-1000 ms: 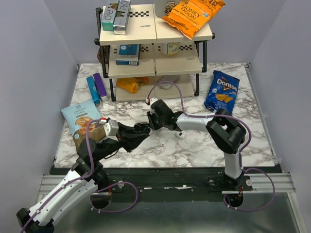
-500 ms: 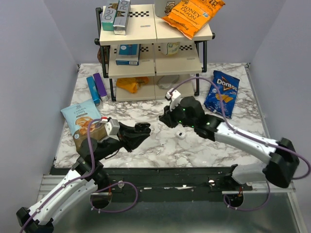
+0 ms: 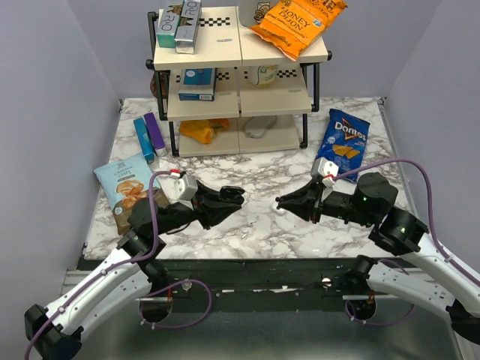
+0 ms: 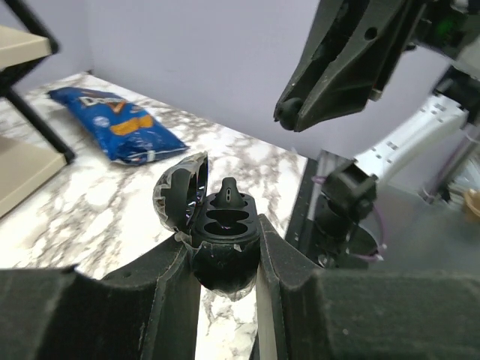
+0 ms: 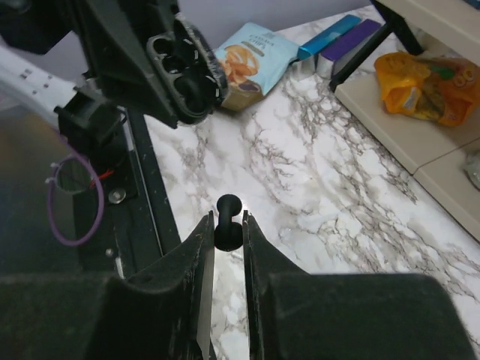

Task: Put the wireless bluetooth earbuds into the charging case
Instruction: Place the earbud in the charging case.

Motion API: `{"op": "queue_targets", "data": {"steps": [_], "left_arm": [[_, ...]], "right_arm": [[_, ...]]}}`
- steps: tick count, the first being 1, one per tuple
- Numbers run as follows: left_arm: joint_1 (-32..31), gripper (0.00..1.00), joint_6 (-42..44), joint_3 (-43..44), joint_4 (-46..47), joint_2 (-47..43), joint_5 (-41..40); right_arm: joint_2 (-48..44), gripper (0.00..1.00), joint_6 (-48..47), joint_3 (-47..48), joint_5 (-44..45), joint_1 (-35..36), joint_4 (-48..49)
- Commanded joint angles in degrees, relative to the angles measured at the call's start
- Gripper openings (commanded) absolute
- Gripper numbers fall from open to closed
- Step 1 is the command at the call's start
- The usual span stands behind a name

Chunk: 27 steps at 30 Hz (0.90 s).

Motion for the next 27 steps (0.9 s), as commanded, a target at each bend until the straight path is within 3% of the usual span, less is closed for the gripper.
{"op": "queue_targets", "data": {"steps": [1, 5, 14, 27], "left_arm": [[-0.3, 0.0, 0.7, 1.9, 9.2, 6.3, 14.4], [-0.4, 0.0, -0.2, 2.8, 13.5, 11.1, 20.3], [-0.7, 0.0, 7.2, 8.2, 6.1, 16.4, 25.6], [-2.1, 0.0, 8.5, 8.7, 6.2, 20.0, 26.4]], "right_arm": [[0.7, 0.01, -4.9, 3.2, -7.8, 0.2, -9.4], [2.0, 0.01, -5.0, 5.8, -11.0, 0.3, -9.3], [6.9, 0.01, -4.4, 11.0, -17.1, 0.9, -9.6], [13.2, 0.01, -3.8, 14.1, -15.9, 4.9, -6.5]]}}
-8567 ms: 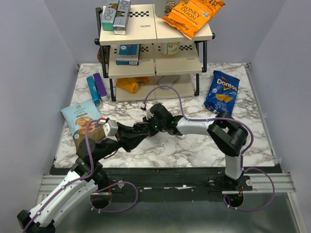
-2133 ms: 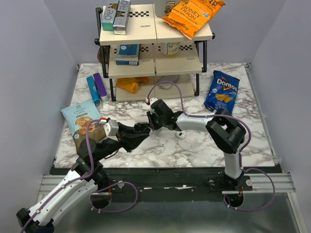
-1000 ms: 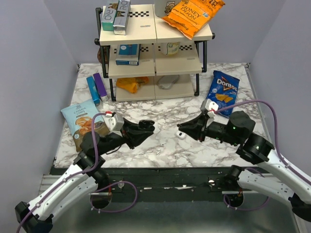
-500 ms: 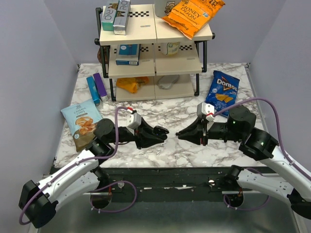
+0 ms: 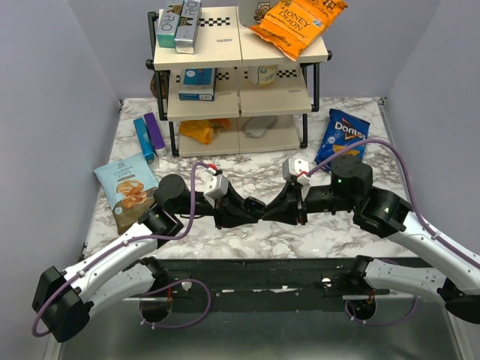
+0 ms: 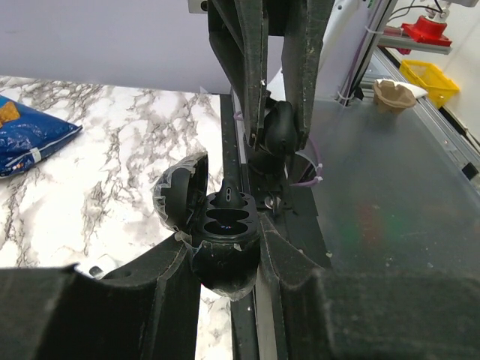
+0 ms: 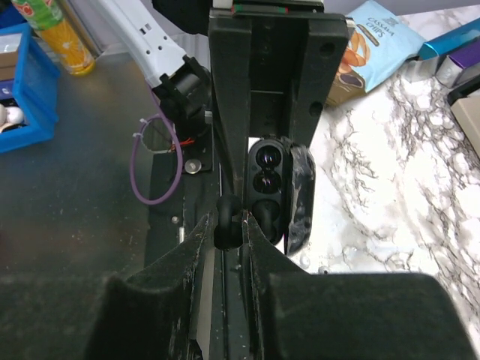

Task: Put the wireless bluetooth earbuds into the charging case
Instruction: Place the earbud in the charging case.

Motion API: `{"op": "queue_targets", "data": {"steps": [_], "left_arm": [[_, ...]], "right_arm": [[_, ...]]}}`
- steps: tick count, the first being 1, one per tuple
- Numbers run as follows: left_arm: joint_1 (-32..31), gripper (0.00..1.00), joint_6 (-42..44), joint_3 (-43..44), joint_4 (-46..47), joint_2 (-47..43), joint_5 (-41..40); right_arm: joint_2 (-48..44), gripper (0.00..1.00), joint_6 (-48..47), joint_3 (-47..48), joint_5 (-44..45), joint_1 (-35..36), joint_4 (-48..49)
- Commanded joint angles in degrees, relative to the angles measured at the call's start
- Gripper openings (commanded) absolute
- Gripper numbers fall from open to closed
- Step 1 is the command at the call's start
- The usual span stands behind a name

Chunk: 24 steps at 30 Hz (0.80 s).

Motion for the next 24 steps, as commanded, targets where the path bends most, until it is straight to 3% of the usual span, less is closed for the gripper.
{"op": "queue_targets", "data": {"steps": [1, 24], "left_arm": [[-0.8, 0.0, 1.9, 0.5, 0.8, 0.0, 1.6], [-2.9, 0.0, 3.2, 0.0, -1.4, -0.9, -1.5]], "right_arm": [[2.0, 0.01, 0.1, 2.7, -0.2, 1.6, 1.2], [5.7, 0.01, 0.6, 3.8, 5.5, 2.9, 3.1]]}}
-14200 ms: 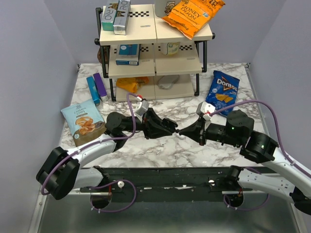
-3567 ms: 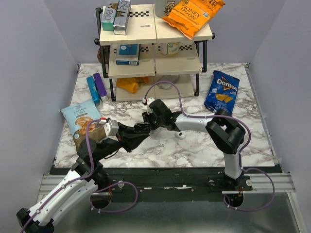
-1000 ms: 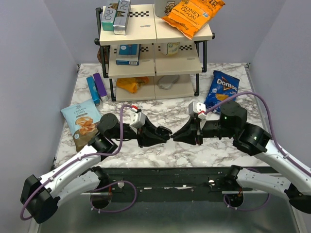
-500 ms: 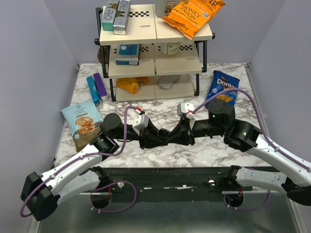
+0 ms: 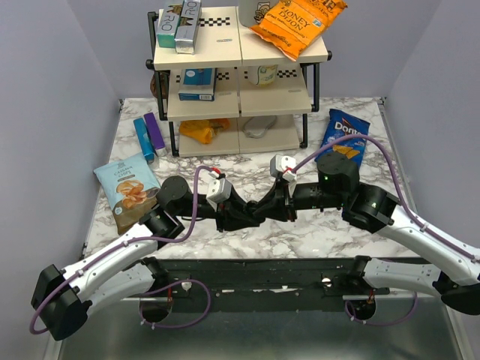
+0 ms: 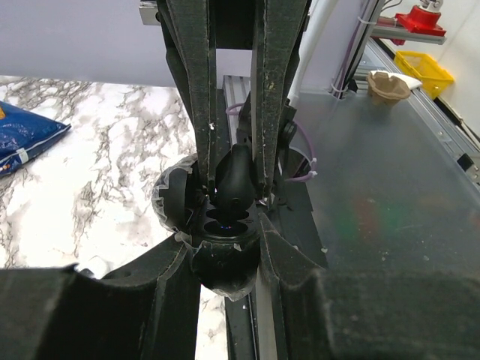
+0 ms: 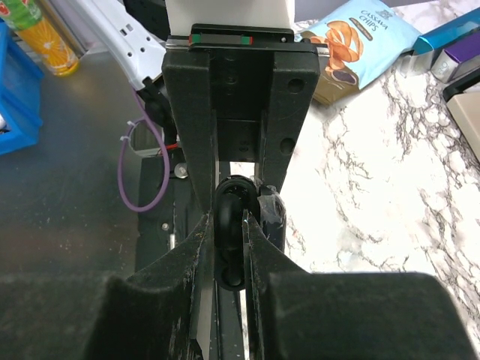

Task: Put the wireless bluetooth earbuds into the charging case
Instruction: Place the earbud in the charging case.

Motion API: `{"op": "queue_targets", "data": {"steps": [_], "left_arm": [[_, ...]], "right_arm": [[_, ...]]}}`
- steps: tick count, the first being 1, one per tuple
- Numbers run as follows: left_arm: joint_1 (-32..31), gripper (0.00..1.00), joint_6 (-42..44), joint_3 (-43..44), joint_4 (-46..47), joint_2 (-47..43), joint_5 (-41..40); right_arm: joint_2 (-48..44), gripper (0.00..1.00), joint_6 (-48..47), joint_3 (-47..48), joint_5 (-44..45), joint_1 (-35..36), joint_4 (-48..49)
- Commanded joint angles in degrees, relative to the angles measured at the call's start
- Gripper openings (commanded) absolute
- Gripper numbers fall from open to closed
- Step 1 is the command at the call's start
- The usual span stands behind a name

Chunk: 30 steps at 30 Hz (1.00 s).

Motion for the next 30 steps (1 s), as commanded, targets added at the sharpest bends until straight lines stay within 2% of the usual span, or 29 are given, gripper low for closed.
{"op": "queue_targets", "data": {"steps": [1, 11, 17, 21, 30], "left_arm": [[-0.5, 0.0, 1.6, -0.1, -0.2, -1.0, -1.0], [-0.7, 0.0, 1.7, 0.0, -0.3, -1.2, -2.5], [-0.8, 0.0, 2.0, -0.1, -0.3, -1.5, -3.4], [-0.8, 0.0, 2.1, 0.0, -0.6, -1.8, -3.7], [-0.8, 0.0, 2.3, -0.2, -0.9, -2.4, -4.3]], "right_arm": [[0.7, 0.01, 0.4, 1.9, 1.7, 0.4, 1.2], [2.0, 0.01, 0.5, 2.2, 2.7, 0.8, 0.1], [2.3, 0.11, 0.4, 2.4, 4.1, 0.9, -0.8], [2.1, 0.22, 0.6, 2.4, 4.8, 0.8, -1.2], [2.2, 0.26, 0.8, 2.4, 6.3, 0.9, -1.6]]}}
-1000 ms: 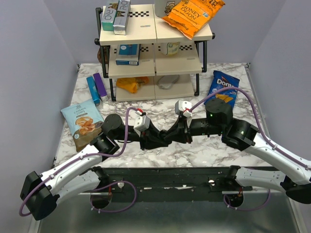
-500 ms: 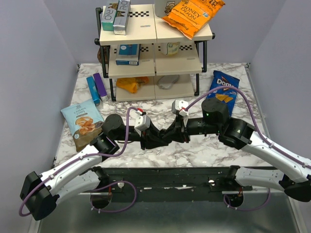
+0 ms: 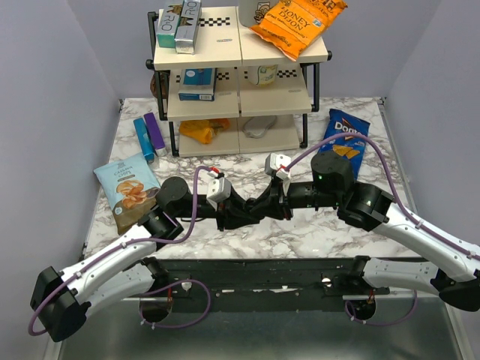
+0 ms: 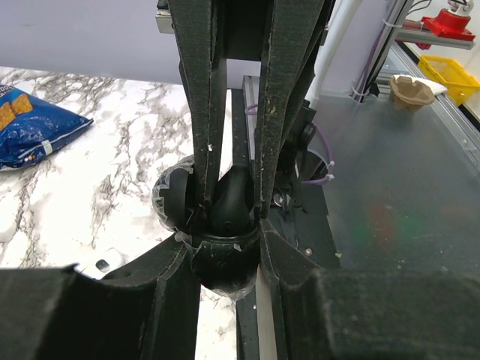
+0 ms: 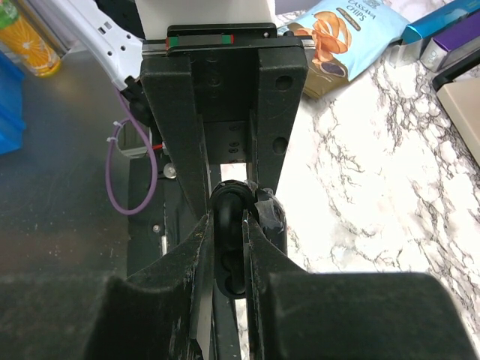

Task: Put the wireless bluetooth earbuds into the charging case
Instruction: Place the earbud in the charging case.

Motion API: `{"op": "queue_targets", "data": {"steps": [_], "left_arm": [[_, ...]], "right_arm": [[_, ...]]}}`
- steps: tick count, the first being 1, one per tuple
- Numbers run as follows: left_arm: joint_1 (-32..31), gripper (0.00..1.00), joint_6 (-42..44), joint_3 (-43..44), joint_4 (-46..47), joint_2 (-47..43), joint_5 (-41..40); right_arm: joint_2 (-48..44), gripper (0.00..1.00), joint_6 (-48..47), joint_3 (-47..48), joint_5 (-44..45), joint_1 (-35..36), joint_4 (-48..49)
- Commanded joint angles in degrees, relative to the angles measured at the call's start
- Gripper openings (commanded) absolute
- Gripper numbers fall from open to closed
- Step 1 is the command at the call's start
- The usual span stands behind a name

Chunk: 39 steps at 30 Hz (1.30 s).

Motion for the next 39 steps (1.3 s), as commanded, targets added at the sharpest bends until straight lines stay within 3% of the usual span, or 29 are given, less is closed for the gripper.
{"op": "queue_targets", "data": {"steps": [1, 9, 20, 31, 34, 36, 38, 39], "left_arm": [[-0.5, 0.0, 1.0, -0.3, 1.0, -1.5, -0.3], [-0.5, 0.0, 0.3, -0.4, 1.7, -2.0, -1.2], [-0.8, 0.0, -4.5, -3.3, 11.5, -1.6, -3.0], [-0.9, 0.0, -3.6, -4.8, 11.6, -3.2, -8.0], [-0.9, 0.0, -3.8, -5.5, 11.9, -3.6, -9.2], [-0.9, 0.0, -4.3, -5.6, 12.6, -3.6, -10.0], [-0.9, 0.0, -5.0, -6.0, 13.5, -3.6, -10.5], [-0.9, 0.0, -5.5, -6.1, 13.9, -3.8, -10.9]], "right_arm": [[0.3, 0.26, 0.7, 1.7, 2.8, 0.2, -1.7], [0.7, 0.32, 1.4, 1.8, 4.0, 0.1, -1.7], [1.7, 0.38, 1.8, 3.9, 5.2, 0.2, -2.4], [-4.9, 0.47, 4.2, 6.5, 5.4, 0.2, -5.2], [-8.1, 0.48, 4.2, 5.7, 8.5, 0.2, -4.8], [-10.2, 0.46, 4.4, 3.2, 15.7, 0.1, -3.6], [-11.6, 0.42, 7.1, 0.3, 25.4, 0.2, 0.0], [-12.1, 0.33, 8.1, -1.7, 29.1, 0.1, 0.9]]}}
